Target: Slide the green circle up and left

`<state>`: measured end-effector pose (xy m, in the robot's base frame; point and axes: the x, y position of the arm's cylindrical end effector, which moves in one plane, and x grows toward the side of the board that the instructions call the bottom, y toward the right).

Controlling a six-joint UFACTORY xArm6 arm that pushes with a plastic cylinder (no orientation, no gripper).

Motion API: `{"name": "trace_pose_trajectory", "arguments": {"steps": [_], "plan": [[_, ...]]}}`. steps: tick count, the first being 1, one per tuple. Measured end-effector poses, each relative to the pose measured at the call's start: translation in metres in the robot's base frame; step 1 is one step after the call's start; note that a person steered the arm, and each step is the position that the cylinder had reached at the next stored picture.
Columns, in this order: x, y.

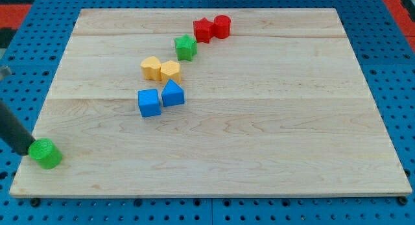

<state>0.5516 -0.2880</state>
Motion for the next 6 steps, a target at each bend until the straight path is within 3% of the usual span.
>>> {"name": "trace_pose_trajectory", "arguments": {"steps": [2,3,4,6], "plan": [[-0.006,0.0],[0.039,-0.009],[0.054,0.01],[0.018,0.009]]}}
